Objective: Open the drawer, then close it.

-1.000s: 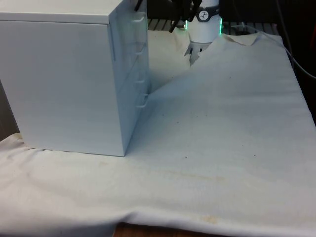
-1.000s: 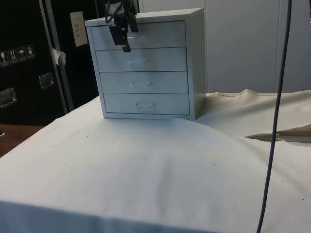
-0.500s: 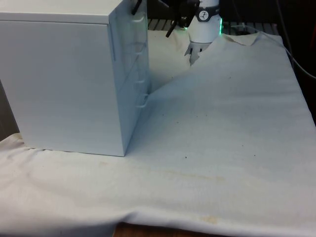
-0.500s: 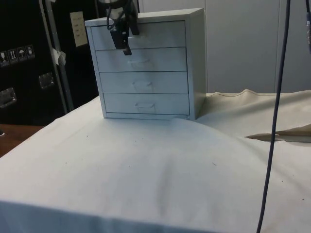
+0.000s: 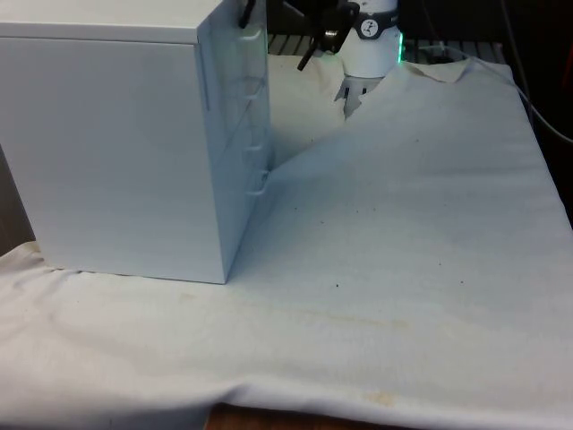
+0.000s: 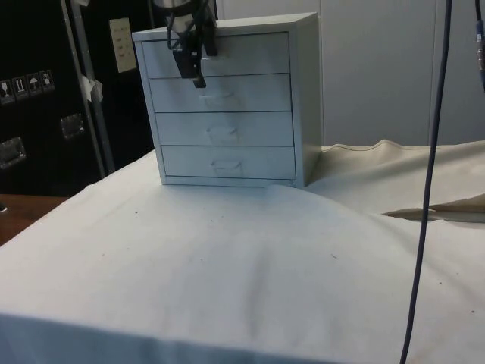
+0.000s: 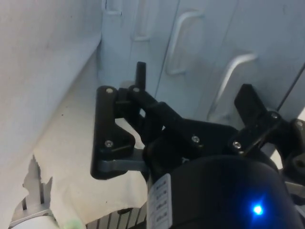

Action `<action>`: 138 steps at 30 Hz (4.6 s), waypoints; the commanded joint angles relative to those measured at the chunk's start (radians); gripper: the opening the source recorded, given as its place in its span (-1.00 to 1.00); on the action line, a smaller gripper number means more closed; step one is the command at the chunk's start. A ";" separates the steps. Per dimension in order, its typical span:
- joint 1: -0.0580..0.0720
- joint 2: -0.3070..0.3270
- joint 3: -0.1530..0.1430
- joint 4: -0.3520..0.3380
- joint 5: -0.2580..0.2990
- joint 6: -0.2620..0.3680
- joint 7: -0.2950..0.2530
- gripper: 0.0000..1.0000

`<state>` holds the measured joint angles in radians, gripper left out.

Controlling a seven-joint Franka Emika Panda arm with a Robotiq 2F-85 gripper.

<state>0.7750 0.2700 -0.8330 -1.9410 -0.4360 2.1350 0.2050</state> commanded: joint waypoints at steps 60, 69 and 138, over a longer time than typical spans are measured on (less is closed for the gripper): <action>0.035 0.006 0.054 0.049 -0.079 -0.102 0.097 -1.00; 0.038 0.009 0.097 0.067 -0.117 -0.149 0.144 -1.00; 0.044 0.124 0.283 0.200 -0.127 -0.298 0.311 0.65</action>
<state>0.8200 0.3940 -0.5490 -1.7420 -0.5600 1.8370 0.5170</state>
